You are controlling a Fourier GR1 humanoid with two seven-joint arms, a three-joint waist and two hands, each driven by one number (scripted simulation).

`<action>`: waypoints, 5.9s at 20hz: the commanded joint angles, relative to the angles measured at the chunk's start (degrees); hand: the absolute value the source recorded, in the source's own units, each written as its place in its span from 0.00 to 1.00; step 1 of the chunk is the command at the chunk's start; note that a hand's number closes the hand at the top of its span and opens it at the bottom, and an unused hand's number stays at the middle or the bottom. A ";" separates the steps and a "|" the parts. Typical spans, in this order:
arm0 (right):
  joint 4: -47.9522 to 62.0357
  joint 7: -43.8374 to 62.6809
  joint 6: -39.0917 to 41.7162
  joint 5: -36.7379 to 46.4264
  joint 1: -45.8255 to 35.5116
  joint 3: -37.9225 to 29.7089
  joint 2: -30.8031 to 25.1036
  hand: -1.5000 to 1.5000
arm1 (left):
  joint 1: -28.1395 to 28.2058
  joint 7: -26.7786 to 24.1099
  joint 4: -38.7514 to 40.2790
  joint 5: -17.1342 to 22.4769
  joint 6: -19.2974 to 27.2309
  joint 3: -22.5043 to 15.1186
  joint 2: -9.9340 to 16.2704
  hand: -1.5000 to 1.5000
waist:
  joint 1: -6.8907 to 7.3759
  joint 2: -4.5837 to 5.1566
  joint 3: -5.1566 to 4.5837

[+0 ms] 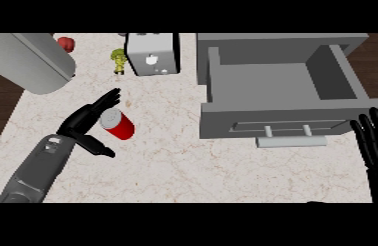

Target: Pick up the can, place it into the drawer and close the drawer

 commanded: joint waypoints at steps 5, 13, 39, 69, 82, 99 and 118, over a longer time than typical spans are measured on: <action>-5.23 5.60 0.12 -2.35 -0.29 -0.98 -1.14 0.00 | -2.15 -3.90 3.09 0.08 -4.26 0.42 -1.55 0.00 | -0.07 -0.07 -0.01; 0.40 0.87 0.83 -0.66 -0.33 -0.84 -0.09 0.00 | -2.32 -5.16 2.97 -1.14 -4.11 -0.93 -3.92 0.00 | 0.30 0.02 0.02; -5.53 1.09 2.32 -4.30 5.97 -4.24 1.20 0.00 | 1.92 5.97 -3.89 17.23 19.72 17.07 -8.13 1.00 | 3.07 -1.11 0.23; -7.78 2.41 3.95 -7.48 5.81 -8.52 -0.28 0.00 | -8.24 58.20 -61.72 14.17 50.23 -14.71 -19.95 1.00 | 0.58 -0.58 0.16; -2.65 1.33 3.45 -5.24 1.87 -7.40 -0.23 0.00 | -34.95 63.67 -41.41 19.75 57.70 -14.59 -19.96 1.00 | 0.13 -0.33 0.19; -3.77 4.45 1.48 -2.40 -1.35 -3.89 0.59 0.00 | -47.46 54.24 -19.12 34.02 63.77 -26.12 -19.95 1.00 | -2.14 0.11 0.24; -3.49 6.06 1.17 -3.53 -5.84 -3.48 -1.06 0.00 | -48.53 44.67 -5.78 41.13 65.09 -32.78 -19.95 1.00 | -5.30 1.26 0.30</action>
